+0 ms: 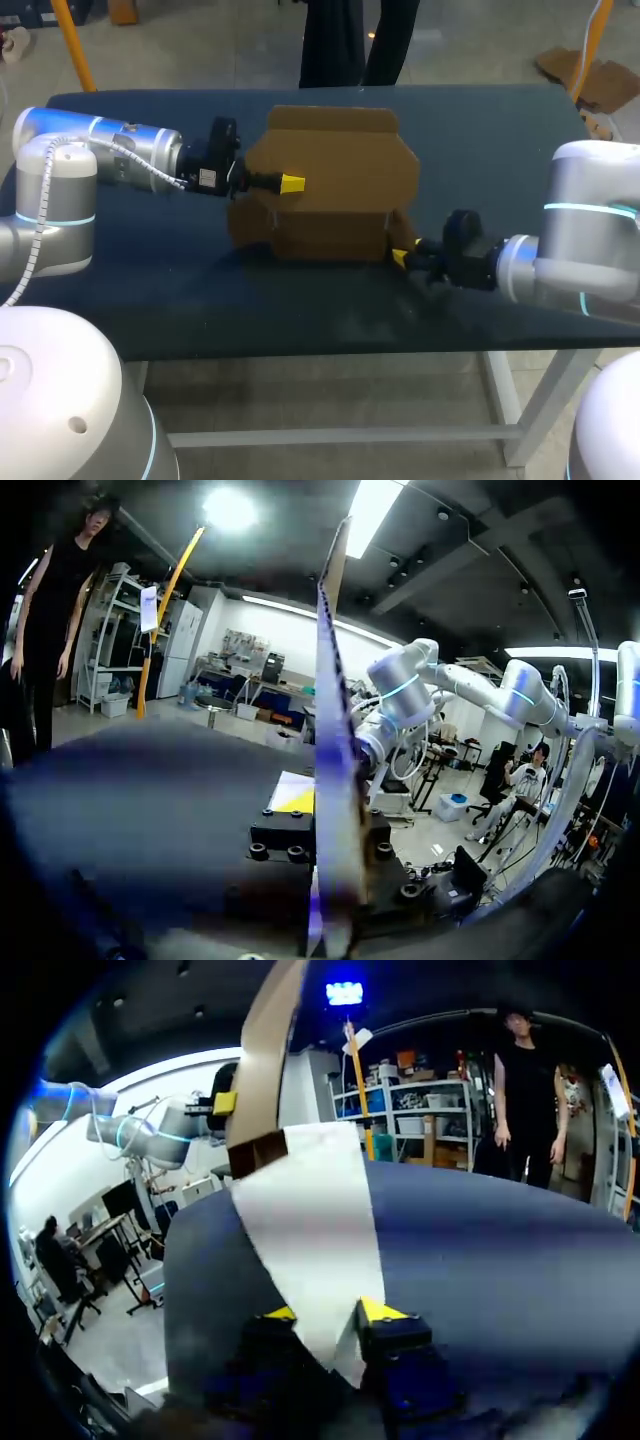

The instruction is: Assemble the packaging by folding the flat box into shape, placing the metal phone stand inside, and closing the box properly

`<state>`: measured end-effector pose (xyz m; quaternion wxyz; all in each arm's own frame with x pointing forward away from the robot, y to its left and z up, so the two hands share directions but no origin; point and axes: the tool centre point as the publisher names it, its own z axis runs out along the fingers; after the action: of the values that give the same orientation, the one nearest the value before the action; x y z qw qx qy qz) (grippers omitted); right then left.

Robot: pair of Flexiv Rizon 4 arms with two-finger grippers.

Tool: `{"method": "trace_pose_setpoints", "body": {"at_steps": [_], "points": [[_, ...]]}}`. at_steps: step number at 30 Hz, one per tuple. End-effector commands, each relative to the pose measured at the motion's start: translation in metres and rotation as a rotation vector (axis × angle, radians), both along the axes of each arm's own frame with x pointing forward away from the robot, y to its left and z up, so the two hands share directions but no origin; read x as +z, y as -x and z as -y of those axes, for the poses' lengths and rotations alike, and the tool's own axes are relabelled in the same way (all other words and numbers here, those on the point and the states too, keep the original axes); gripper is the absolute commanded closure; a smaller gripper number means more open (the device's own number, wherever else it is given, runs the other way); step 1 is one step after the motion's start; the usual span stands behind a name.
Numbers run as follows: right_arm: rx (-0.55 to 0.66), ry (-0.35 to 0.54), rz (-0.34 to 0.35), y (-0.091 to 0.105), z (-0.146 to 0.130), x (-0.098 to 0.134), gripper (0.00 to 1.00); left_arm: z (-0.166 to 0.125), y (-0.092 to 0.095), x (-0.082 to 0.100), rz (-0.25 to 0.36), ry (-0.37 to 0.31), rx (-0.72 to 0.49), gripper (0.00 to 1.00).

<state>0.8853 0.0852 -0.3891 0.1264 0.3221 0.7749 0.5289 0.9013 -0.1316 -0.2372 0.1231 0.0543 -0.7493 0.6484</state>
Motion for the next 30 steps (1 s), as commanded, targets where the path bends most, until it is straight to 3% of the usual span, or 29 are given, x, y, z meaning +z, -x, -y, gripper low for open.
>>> {"method": "trace_pose_setpoints", "body": {"at_steps": [1, 19, 30], "points": [[-0.031, -0.017, 0.005, 0.000, -0.009, -0.004, 0.69, 0.002, 0.000, -0.003, 0.000, 0.000, -0.004, 1.00], [-0.176, -0.010, -0.005, 0.014, -0.012, 0.000, 0.65, 0.002, 0.000, -0.003, 0.000, 0.000, -0.004, 1.00], [-0.297, 0.094, 0.067, 0.020, -0.016, -0.001, 0.65, 0.002, 0.000, -0.003, 0.000, 0.000, -0.004, 1.00]]}}
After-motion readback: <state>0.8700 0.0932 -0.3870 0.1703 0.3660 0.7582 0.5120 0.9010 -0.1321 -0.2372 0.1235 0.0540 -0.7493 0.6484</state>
